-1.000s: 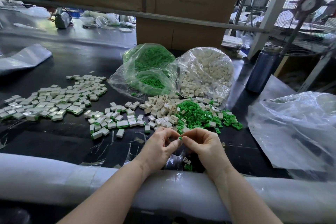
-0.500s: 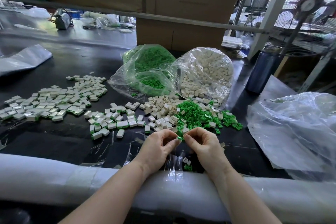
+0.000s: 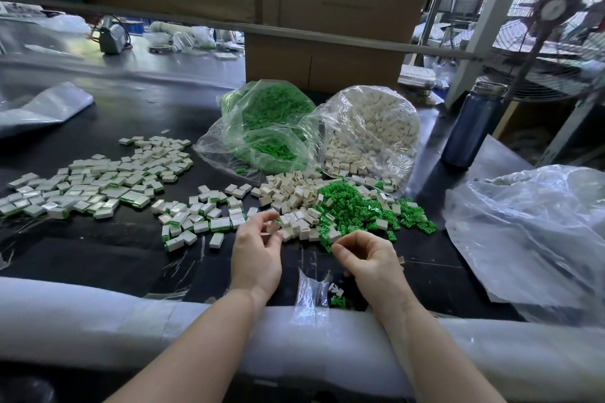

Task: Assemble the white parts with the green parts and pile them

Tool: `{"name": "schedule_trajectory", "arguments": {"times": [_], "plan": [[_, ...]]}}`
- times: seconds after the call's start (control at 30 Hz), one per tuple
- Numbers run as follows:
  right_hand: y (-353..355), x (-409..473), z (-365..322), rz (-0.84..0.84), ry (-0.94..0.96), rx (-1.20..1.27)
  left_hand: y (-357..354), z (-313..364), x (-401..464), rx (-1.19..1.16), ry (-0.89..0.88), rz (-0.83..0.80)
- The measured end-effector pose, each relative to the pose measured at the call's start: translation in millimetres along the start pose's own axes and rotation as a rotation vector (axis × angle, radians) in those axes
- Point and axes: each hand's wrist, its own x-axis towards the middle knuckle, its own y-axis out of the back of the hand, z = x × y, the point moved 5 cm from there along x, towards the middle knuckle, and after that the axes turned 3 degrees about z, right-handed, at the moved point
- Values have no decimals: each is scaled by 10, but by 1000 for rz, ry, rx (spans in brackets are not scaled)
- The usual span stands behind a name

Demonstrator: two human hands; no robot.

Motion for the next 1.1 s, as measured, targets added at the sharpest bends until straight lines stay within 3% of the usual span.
{"name": "schedule_trajectory", "arguments": {"times": [0.53,0.73,0.9,1.1], "plan": [[28,10,7,65,-6,5,-11,-128,13,133,180,-8],[245,41,94,382,9,3,45,-120,15,68,151,64],[488,35,259,715,-57,160,90,-103,26,34,77,141],[552,24,347,809,-92,281,111,-61,33,-31,25,154]]}}
